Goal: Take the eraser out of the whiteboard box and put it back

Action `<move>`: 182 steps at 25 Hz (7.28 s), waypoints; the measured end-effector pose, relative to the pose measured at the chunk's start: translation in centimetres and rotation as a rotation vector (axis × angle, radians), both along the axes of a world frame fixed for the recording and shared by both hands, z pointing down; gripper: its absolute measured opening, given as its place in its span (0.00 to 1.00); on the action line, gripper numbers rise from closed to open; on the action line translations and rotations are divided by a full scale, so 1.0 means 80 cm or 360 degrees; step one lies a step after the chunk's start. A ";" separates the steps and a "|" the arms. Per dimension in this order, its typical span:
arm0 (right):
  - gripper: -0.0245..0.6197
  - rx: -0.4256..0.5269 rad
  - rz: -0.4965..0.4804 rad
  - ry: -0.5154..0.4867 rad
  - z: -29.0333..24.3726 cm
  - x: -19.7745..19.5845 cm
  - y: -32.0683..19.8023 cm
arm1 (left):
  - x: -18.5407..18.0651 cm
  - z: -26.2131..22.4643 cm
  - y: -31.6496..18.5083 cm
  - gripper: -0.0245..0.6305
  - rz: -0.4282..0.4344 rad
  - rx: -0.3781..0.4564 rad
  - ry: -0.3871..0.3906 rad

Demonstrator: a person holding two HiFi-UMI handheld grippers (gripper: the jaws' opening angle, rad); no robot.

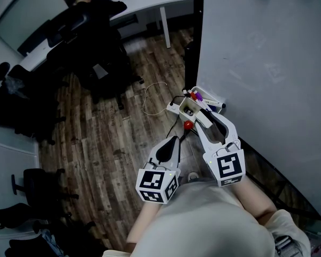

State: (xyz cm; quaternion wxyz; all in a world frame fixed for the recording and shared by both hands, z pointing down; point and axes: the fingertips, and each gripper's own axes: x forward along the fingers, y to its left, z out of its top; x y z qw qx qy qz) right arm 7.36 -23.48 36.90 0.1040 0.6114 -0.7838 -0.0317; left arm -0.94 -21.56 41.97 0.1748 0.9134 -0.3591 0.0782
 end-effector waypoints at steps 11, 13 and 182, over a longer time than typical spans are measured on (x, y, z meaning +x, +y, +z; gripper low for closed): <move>0.30 0.0057 0.0013 0.0006 -0.020 -0.004 0.009 | -0.005 -0.004 0.011 0.04 0.0021 0.0017 -0.0004; 0.30 0.0071 0.0014 0.0011 -0.025 -0.005 0.011 | -0.007 -0.005 0.013 0.04 0.0023 0.0019 -0.0003; 0.30 -0.0057 -0.0237 -0.0023 0.030 0.002 -0.004 | 0.010 0.012 0.018 0.04 -0.0223 0.0010 -0.0054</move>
